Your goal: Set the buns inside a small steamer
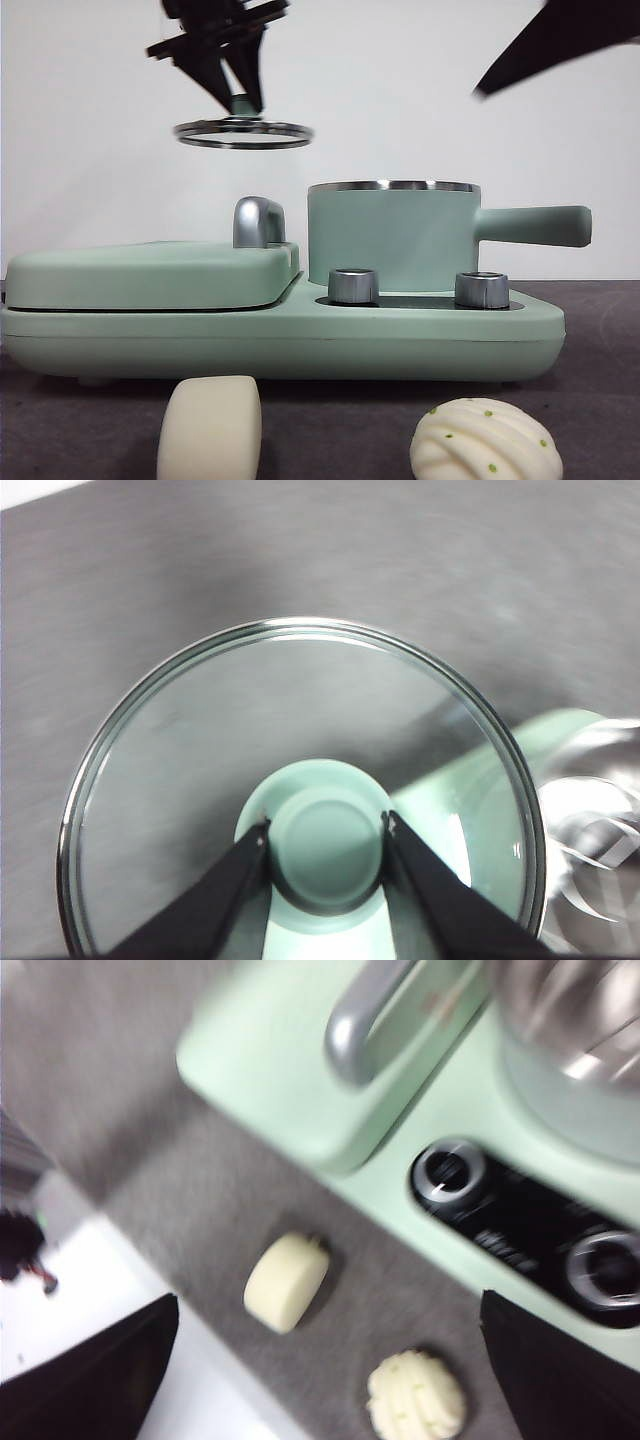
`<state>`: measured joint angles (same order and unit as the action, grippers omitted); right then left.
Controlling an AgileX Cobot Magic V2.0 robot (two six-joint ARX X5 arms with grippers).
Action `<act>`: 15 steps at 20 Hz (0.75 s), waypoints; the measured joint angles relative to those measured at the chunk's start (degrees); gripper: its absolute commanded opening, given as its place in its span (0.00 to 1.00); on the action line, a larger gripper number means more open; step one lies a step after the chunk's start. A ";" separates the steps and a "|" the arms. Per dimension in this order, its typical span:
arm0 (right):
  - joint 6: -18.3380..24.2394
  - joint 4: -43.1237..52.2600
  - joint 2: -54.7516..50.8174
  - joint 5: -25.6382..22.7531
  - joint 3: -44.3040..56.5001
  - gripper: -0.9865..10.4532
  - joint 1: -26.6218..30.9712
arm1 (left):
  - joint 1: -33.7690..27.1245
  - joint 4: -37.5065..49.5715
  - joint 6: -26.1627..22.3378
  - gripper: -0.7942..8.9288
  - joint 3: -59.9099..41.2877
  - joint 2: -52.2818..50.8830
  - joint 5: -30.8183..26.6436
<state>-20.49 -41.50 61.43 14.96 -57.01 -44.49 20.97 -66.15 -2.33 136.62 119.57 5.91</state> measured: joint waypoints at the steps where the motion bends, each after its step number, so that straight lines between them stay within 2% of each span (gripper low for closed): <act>1: -1.05 0.66 2.75 -0.76 0.00 0.50 -2.60 | -1.38 0.02 0.00 0.10 0.00 0.00 0.00; 3: -2.91 3.34 8.61 -1.36 0.00 0.50 -7.28 | -3.76 0.09 0.00 0.10 0.00 0.00 0.00; 7: -5.53 6.58 19.76 -3.28 -0.55 0.46 -12.66 | -7.85 0.17 0.02 0.10 0.00 0.00 0.00; 15: -5.73 9.33 35.08 -5.95 -3.74 0.46 -16.28 | -11.10 0.35 0.20 0.10 0.00 0.00 0.00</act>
<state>-26.22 -32.16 96.51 9.02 -60.75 -60.77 9.87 -65.80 -2.13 136.62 119.57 5.91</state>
